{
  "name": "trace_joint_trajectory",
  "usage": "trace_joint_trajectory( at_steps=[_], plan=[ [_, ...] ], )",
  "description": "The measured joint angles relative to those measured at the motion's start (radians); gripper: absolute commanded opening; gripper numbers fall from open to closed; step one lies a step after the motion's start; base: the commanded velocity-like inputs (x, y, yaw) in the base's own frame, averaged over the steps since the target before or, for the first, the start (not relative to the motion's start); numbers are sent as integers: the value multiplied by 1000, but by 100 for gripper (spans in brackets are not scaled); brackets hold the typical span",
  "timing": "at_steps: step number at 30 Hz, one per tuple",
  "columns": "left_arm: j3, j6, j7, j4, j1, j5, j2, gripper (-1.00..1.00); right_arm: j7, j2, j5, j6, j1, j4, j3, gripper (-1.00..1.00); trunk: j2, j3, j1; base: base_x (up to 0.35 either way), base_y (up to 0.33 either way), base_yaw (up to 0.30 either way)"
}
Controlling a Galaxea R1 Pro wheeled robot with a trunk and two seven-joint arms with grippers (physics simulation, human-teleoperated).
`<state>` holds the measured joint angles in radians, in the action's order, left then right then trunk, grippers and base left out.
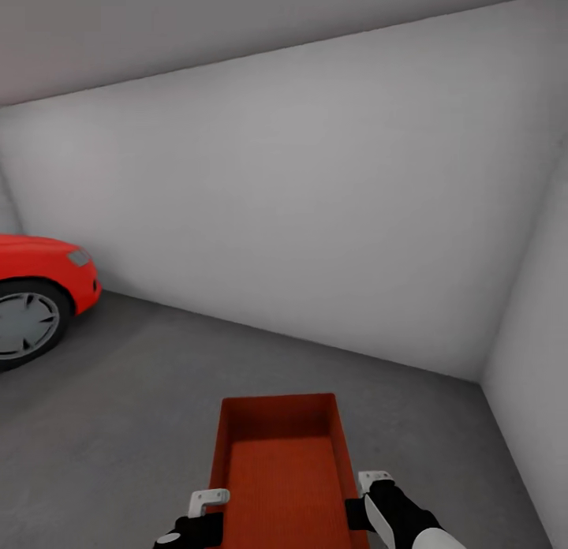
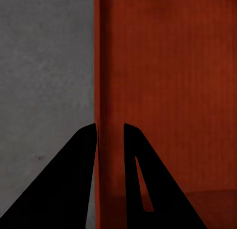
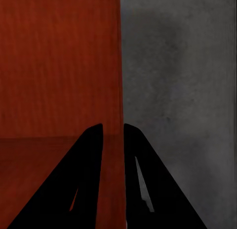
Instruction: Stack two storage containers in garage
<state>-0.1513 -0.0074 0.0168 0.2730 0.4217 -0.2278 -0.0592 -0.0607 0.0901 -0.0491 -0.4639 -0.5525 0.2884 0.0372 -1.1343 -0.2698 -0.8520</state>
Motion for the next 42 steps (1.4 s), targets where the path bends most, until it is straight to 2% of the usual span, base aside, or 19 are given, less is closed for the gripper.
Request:
trace_joint_trajectory(
  at_steps=[36, 42],
  plan=[
    [-1, 0, 3, 0, 0, 0, -2, -100, 3, -2, 0, 0, 0, 0, 0, -100, 0, 7, 0, 292, 0, -283],
    [-5, 0, 20, 0, 0, 0, -16, -100, 22, -17, -1, 1, 0, -1, -1, -100, 0, 8, 0, 339, 0, -143]
  ],
)
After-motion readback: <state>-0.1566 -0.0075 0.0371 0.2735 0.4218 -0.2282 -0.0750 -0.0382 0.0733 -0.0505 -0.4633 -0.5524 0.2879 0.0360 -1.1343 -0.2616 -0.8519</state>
